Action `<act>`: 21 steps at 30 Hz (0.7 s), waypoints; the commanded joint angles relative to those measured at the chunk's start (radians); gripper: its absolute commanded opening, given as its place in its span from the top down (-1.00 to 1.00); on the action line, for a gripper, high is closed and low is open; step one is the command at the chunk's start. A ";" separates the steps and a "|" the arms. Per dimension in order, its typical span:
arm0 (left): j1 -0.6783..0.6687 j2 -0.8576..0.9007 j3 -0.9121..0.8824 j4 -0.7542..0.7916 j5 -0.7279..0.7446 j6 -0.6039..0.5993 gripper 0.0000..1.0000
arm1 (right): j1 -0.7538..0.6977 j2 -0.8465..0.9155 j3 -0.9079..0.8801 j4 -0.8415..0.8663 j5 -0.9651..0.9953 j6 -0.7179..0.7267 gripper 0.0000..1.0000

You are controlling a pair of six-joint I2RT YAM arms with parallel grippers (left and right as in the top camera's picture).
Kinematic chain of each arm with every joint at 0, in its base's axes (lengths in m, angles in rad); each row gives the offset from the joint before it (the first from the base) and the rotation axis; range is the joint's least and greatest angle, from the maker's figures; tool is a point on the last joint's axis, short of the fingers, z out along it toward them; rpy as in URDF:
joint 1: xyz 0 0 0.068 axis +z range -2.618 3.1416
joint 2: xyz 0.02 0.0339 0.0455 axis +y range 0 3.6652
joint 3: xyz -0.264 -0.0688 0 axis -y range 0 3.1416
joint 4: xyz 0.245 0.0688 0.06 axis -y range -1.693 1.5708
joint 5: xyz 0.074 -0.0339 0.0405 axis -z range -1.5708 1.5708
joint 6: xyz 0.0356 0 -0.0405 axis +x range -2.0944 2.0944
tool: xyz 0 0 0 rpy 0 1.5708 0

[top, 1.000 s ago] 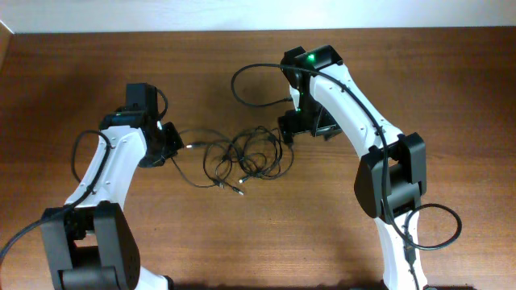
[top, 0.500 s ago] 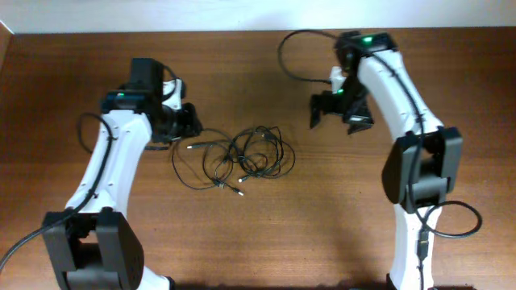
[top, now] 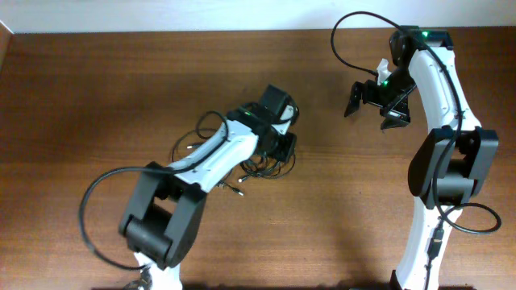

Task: Untangle cables

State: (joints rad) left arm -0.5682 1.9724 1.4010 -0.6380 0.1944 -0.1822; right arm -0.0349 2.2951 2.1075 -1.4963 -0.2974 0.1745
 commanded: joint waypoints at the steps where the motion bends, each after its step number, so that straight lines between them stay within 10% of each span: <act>1: -0.026 0.068 0.008 0.005 -0.053 0.004 0.20 | 0.002 -0.028 -0.004 0.013 0.006 -0.013 -0.97; 5: -0.027 0.081 0.008 -0.001 -0.077 0.004 0.49 | 0.002 -0.028 -0.004 0.020 0.006 -0.013 -0.97; 7: -0.027 0.080 0.008 -0.001 -0.129 0.004 1.00 | 0.002 -0.028 -0.004 0.020 0.006 -0.013 -0.97; 21: 0.235 0.076 0.452 -0.557 0.113 0.006 0.99 | 0.002 -0.028 -0.004 0.026 -0.129 -0.001 -0.97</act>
State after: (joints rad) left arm -0.3874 2.0514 1.8427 -1.1538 0.2531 -0.1791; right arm -0.0349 2.2951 2.1067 -1.4578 -0.3241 0.1753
